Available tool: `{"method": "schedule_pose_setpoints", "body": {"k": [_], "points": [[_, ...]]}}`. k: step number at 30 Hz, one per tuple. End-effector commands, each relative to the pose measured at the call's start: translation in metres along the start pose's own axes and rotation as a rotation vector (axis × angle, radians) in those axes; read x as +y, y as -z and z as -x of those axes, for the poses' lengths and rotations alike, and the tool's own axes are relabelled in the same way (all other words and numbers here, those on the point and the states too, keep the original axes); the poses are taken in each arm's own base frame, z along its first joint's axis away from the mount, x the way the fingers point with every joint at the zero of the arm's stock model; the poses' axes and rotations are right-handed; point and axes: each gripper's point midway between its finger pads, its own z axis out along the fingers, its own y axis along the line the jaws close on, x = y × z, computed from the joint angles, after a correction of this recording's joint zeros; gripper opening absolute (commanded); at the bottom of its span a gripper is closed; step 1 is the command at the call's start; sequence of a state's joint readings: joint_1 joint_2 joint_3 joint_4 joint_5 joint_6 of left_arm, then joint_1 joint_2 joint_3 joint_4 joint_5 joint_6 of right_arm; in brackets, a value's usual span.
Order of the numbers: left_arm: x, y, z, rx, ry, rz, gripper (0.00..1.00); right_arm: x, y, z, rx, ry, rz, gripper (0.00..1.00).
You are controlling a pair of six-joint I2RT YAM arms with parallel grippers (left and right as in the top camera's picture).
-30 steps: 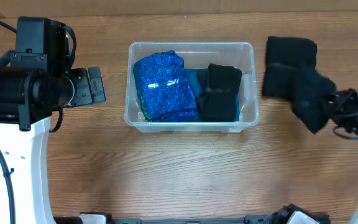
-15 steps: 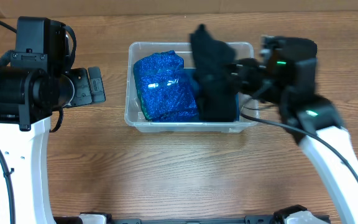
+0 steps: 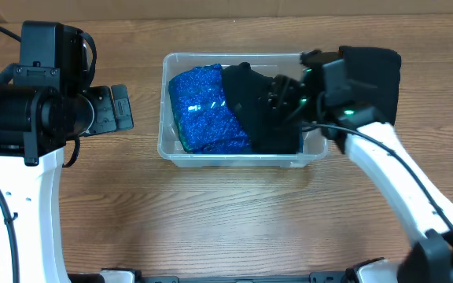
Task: Pack container
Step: 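Lay the second black cloth into the bin with the right gripper, then grasp the last black folded cloth at the back right with the right gripper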
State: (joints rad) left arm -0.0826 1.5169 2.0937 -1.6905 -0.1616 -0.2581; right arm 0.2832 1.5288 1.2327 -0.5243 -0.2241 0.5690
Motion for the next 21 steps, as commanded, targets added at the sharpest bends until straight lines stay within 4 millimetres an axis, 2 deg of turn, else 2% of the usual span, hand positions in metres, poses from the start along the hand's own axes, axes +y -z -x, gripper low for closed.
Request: {"method": "schedule_pose_setpoints", "body": {"k": [1, 2, 4, 5, 6, 7, 8, 9, 10, 11, 15, 19, 21], "points": [[0.004, -0.001, 0.001, -0.003, -0.007, 0.016, 1.00, 0.004, 0.093, 0.067, -0.241, 0.045, 0.033, 0.75], [0.004, -0.001, 0.001, -0.003, -0.007, 0.016, 1.00, -0.016, 0.107, 0.075, -0.269, 0.006, -0.006, 0.77], [0.004, -0.001, 0.001, -0.003, -0.007, 0.016, 1.00, -0.065, 0.124, 0.086, -0.289, -0.071, -0.110, 0.82], [0.004, -0.001, 0.001, -0.003, -0.007, 0.016, 1.00, -0.094, 0.128, 0.090, -0.286, -0.102, -0.170, 0.93], [0.004, -0.001, 0.001, -0.003, -0.006, 0.016, 1.00, -0.123, 0.129, 0.094, -0.282, -0.132, -0.225, 1.00], [0.004, -0.001, 0.001, -0.003, -0.007, 0.016, 1.00, -0.142, 0.129, 0.098, -0.278, -0.141, -0.258, 1.00], [0.004, -0.001, 0.001, -0.003, -0.007, 0.016, 1.00, -0.174, 0.126, 0.101, -0.263, -0.156, -0.311, 1.00], [0.004, -0.001, 0.001, -0.003, -0.007, 0.016, 1.00, -0.193, 0.122, 0.103, -0.252, -0.172, -0.337, 1.00], [0.004, -0.001, 0.001, -0.003, -0.007, 0.016, 1.00, -0.234, 0.111, 0.104, -0.226, -0.220, -0.383, 1.00], [0.004, -0.001, 0.001, -0.003, -0.007, 0.016, 1.00, -0.255, 0.104, 0.103, -0.211, -0.246, -0.402, 1.00], [0.004, -0.001, 0.001, -0.003, -0.007, 0.016, 1.00, -0.313, 0.068, 0.099, -0.169, -0.332, -0.376, 1.00], [0.004, -0.001, 0.001, -0.003, -0.007, 0.016, 1.00, -0.339, 0.029, 0.094, -0.140, -0.354, -0.312, 1.00], [0.004, -0.001, 0.001, -0.003, -0.007, 0.016, 1.00, -0.340, 0.001, 0.088, -0.112, -0.344, -0.256, 1.00]]}}
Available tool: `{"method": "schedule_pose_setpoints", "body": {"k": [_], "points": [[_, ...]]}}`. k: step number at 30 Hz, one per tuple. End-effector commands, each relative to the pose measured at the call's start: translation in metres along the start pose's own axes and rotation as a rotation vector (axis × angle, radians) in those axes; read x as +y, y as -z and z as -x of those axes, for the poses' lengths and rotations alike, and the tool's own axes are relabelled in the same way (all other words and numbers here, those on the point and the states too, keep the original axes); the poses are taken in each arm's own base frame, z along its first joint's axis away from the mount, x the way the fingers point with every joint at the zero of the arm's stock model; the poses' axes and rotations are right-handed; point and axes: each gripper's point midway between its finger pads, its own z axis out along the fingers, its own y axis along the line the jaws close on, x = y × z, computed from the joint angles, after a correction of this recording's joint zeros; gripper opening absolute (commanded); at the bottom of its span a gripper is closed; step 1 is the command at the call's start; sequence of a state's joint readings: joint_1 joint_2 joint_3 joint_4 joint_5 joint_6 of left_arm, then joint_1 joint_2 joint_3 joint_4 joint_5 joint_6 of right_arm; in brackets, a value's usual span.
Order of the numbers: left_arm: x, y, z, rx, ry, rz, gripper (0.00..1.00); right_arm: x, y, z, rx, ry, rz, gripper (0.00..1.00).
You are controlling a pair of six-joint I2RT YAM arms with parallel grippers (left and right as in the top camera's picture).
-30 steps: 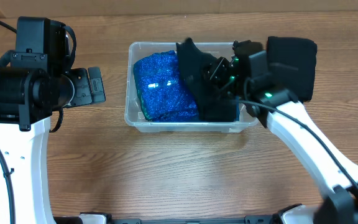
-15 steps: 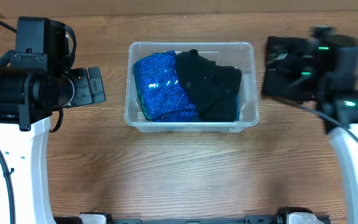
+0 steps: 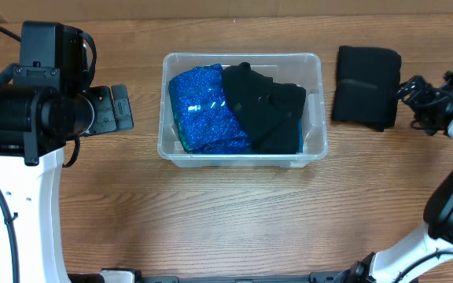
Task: Pack container
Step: 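Grasp the last black folded cloth at the back right with the right gripper, then carry the black cloth into the bin and press it down with the right gripper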
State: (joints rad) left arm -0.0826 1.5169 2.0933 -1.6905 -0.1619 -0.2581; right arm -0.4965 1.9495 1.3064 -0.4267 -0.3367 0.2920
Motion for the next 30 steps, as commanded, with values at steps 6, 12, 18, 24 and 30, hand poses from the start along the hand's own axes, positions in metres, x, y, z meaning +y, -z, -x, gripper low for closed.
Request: {"method": "schedule_pose_setpoints", "body": {"k": [6, 12, 18, 24, 30], "points": [[0.004, -0.001, 0.001, -0.003, -0.007, 0.016, 1.00, 0.025, -0.071, -0.052, 0.145, 0.059, 0.101, 0.72], [0.004, -0.001, 0.001, -0.003, -0.007, 0.016, 1.00, 0.034, -0.044, -0.063, 0.225, -0.001, 0.087, 0.04], [0.004, -0.001, 0.001, -0.003, -0.007, 0.016, 1.00, 0.116, 0.089, -0.046, 0.107, 0.103, 0.204, 0.04], [0.004, -0.001, 0.001, -0.003, -0.007, 0.016, 1.00, 0.211, 0.284, -0.091, -0.161, 0.339, 0.480, 0.04], [0.004, -0.001, 0.001, -0.003, -0.007, 0.016, 1.00, 0.260, 0.362, -0.148, -0.183, 0.387, 0.731, 0.04]]}}
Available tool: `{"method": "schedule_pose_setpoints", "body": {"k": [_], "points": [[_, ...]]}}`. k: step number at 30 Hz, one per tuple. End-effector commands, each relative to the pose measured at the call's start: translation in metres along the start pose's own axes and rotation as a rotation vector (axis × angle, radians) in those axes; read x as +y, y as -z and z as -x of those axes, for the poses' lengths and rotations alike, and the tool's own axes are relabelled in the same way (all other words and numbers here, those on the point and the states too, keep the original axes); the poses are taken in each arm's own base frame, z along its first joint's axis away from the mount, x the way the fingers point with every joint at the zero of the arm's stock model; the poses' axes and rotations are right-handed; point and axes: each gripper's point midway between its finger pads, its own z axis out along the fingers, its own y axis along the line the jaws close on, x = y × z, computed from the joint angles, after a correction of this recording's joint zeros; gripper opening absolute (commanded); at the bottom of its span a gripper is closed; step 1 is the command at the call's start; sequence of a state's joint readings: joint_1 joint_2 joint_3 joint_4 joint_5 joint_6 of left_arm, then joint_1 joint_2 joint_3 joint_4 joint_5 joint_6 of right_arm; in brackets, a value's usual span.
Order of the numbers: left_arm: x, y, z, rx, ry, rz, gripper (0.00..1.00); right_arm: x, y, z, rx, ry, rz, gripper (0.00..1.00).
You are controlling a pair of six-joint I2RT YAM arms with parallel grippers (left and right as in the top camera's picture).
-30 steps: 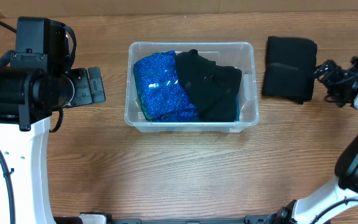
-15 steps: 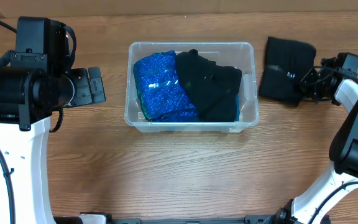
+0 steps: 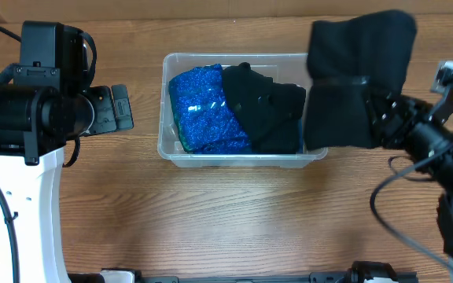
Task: Pack container
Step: 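Carry the black cloth into the bin and press it down with the right gripper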
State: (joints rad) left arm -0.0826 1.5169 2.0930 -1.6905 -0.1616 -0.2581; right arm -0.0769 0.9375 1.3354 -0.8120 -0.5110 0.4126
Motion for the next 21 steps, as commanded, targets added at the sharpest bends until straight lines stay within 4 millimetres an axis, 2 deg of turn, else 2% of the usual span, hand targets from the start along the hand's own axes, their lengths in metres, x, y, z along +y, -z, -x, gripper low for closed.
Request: {"method": "schedule_pose_setpoints", "body": {"k": [1, 3, 6, 8, 9, 12, 14, 15, 16, 17, 20, 21], "points": [[0.004, -0.001, 0.001, -0.003, -0.007, 0.016, 1.00, 0.036, -0.006, -0.003, 0.017, -0.026, 0.121, 0.04], [0.004, -0.001, 0.001, -0.003, -0.007, 0.016, 1.00, 0.046, -0.024, -0.005, 0.040, -0.044, 0.154, 0.04], [0.004, -0.001, 0.001, -0.003, -0.007, 0.016, 1.00, 0.062, -0.072, -0.011, 0.093, -0.061, 0.216, 0.04], [0.004, -0.001, 0.001, -0.003, -0.007, 0.016, 1.00, 0.069, -0.110, -0.025, 0.150, -0.085, 0.246, 0.04], [0.004, -0.001, 0.001, -0.003, -0.006, 0.016, 1.00, 0.074, -0.135, -0.038, 0.191, -0.093, 0.264, 0.04], [0.004, -0.001, 0.001, -0.003, -0.007, 0.016, 1.00, 0.076, -0.186, -0.072, 0.274, -0.094, 0.278, 0.04], [0.004, -0.001, 0.001, -0.004, -0.007, 0.016, 1.00, 0.064, -0.214, -0.099, 0.344, -0.111, 0.243, 0.04], [0.004, -0.001, 0.001, -0.003, -0.007, 0.016, 1.00, 0.051, -0.227, -0.116, 0.391, -0.126, 0.200, 0.04], [0.004, -0.001, 0.001, -0.003, -0.007, 0.016, 1.00, 0.029, -0.241, -0.142, 0.466, -0.150, 0.129, 0.04], [0.004, -0.001, 0.001, -0.003, -0.007, 0.016, 1.00, 0.011, -0.247, -0.163, 0.529, -0.155, 0.068, 0.04], [0.004, -0.001, 0.001, -0.003, -0.007, 0.016, 1.00, -0.032, -0.241, -0.213, 0.705, -0.137, -0.090, 0.04], [0.004, -0.001, 0.001, -0.003, -0.007, 0.016, 1.00, -0.040, -0.236, -0.219, 0.733, -0.119, -0.122, 0.04]]}}
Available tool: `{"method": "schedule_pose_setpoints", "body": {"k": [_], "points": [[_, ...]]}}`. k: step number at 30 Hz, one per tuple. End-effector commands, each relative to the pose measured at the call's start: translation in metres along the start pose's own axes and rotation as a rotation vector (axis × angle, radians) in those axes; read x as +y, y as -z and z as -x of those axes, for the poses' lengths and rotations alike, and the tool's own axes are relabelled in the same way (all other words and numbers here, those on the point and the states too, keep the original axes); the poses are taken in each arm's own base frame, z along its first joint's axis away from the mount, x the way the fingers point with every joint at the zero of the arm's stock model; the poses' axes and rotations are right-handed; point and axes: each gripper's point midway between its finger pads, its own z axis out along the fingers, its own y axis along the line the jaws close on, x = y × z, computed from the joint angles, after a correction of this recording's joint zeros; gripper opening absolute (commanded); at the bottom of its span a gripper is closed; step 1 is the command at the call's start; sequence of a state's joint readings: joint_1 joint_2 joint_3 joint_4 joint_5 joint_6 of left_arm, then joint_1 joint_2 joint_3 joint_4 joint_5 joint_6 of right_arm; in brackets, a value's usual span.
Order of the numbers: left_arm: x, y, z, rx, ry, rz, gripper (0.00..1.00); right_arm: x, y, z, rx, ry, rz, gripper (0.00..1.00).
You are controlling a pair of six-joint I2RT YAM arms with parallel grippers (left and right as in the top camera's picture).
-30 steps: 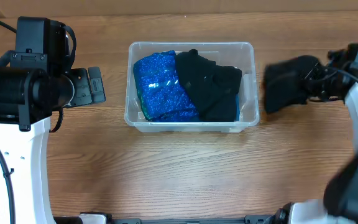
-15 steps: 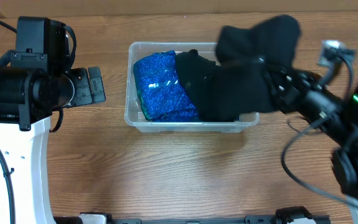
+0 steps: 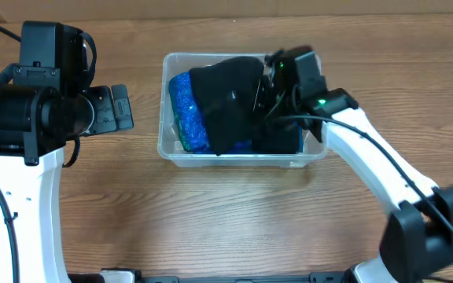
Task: Pack container
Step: 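Carry the black cloth into the bin and press it down with the right gripper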
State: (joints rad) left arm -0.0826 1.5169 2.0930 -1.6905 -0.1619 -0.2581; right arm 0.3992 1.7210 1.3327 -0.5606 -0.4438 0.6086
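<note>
The clear plastic container [image 3: 165, 148] stands at the table's middle. Inside it a blue sparkly cloth [image 3: 182, 110] fills the left side and a black cloth [image 3: 283, 140] lies at the right. A second black cloth [image 3: 225, 98] hangs spread over both, covering most of the blue one. My right gripper [image 3: 270, 85] is over the container's back right, shut on that cloth's right edge, its fingertips hidden by the fabric. To the left of the container my left gripper [image 3: 121, 108] stays open and holds nothing.
The right arm's white link [image 3: 368, 169] slants from the container across the table toward the front right. The left arm's black body [image 3: 30, 110] takes up the far left side. Bare wooden table [image 3: 234, 220] lies in front of the container.
My right gripper has moved left with the black cloth, from the air to the right of the container to over its inside. The cloth now drapes over the blue cloth. The left arm is unmoved.
My right gripper was in the container at the first black cloth, with a folded black cloth on the table to the right. Then it was at that folded cloth, then held it raised beside the container, and now holds it over the contents.
</note>
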Motion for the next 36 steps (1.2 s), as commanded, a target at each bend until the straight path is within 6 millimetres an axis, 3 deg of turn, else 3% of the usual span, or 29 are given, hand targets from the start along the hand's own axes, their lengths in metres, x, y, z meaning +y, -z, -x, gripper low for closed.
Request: {"method": "schedule_pose_setpoints", "body": {"k": [1, 3, 4, 6, 8, 10, 11, 12, 14, 16, 18, 22, 24, 28, 30, 32, 34, 36], "points": [[0.004, -0.001, 0.001, -0.003, -0.007, 0.015, 1.00, -0.028, -0.001, -0.019, 0.075, 0.065, -0.120, 0.08], [0.004, -0.001, 0.001, -0.003, -0.007, 0.015, 1.00, -0.032, 0.012, -0.024, 0.077, 0.080, -0.167, 0.41], [0.004, -0.001, 0.001, -0.003, -0.007, 0.015, 1.00, -0.035, 0.021, -0.023, 0.056, 0.092, -0.204, 0.50], [0.004, -0.001, 0.001, -0.003, -0.006, 0.015, 1.00, -0.037, 0.041, -0.016, -0.007, 0.116, -0.259, 0.56], [0.004, -0.001, 0.001, -0.003, -0.007, 0.015, 1.00, -0.030, 0.077, 0.002, -0.152, 0.152, -0.316, 0.68], [0.004, -0.001, 0.001, -0.003, -0.007, 0.015, 1.00, -0.018, 0.103, 0.013, -0.255, 0.177, -0.312, 0.65], [0.004, -0.001, 0.001, -0.003, -0.007, 0.015, 1.00, -0.002, 0.117, 0.018, -0.309, 0.197, -0.265, 0.54], [0.004, -0.001, 0.001, -0.004, -0.007, 0.015, 1.00, 0.005, 0.120, 0.018, -0.323, 0.209, -0.241, 0.50], [0.004, -0.001, 0.001, -0.003, -0.006, 0.015, 1.00, 0.019, 0.114, 0.016, -0.327, 0.239, -0.208, 0.35], [0.004, -0.001, 0.001, -0.003, -0.007, 0.015, 1.00, 0.026, 0.093, 0.014, -0.313, 0.269, -0.207, 0.28], [0.004, -0.001, 0.001, -0.003, -0.007, 0.015, 1.00, 0.021, 0.068, 0.017, -0.292, 0.274, -0.228, 0.23], [0.004, -0.001, 0.001, -0.003, -0.007, 0.015, 1.00, -0.014, -0.004, 0.015, -0.176, 0.247, -0.271, 0.23], [0.004, -0.001, 0.001, -0.003, -0.007, 0.015, 1.00, -0.048, -0.052, 0.001, -0.070, 0.219, -0.310, 0.23], [0.004, -0.001, 0.001, -0.003, -0.007, 0.015, 1.00, -0.096, -0.089, -0.033, 0.089, 0.166, -0.399, 0.25], [0.004, -0.001, 0.001, -0.004, -0.007, 0.015, 1.00, -0.098, -0.084, -0.039, 0.116, 0.158, -0.414, 0.41], [0.004, -0.001, 0.001, -0.003, -0.007, 0.015, 1.00, -0.083, -0.066, -0.034, 0.103, 0.180, -0.409, 0.51], [0.003, -0.001, 0.001, -0.003, -0.006, 0.015, 1.00, -0.056, -0.037, -0.025, 0.067, 0.210, -0.379, 0.56], [0.004, -0.001, 0.001, -0.003, -0.006, 0.015, 1.00, -0.015, 0.014, -0.013, -0.012, 0.238, -0.324, 0.82]]}}
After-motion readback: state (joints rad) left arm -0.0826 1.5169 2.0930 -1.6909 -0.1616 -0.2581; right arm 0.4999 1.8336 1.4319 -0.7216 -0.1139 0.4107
